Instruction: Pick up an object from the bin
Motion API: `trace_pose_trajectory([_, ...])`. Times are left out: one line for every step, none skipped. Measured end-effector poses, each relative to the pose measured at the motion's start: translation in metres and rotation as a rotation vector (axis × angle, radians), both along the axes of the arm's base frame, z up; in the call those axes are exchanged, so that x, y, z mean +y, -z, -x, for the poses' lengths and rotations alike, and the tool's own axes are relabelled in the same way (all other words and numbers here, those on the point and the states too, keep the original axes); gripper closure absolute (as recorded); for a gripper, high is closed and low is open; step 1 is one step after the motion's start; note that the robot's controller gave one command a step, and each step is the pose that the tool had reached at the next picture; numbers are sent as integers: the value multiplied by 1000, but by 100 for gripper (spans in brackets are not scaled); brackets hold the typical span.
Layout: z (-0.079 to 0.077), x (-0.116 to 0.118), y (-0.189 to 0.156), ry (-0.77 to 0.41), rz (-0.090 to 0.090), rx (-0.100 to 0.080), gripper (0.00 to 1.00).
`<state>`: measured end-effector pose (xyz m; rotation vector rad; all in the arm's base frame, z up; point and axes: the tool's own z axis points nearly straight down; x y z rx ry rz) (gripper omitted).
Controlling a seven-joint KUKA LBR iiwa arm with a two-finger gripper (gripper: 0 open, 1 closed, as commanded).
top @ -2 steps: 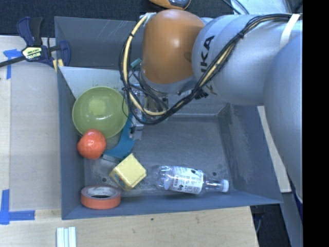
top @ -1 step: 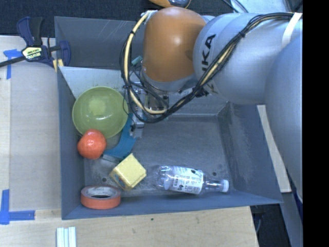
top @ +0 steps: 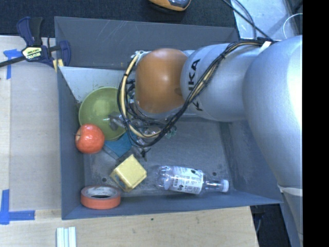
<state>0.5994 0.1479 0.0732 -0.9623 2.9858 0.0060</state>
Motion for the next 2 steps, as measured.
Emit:
trace_pose_trajectory([-4,-9,-52,118,2,-3,0])
trace_pose_trajectory([0,-1,-5,12,-3,-1,0])
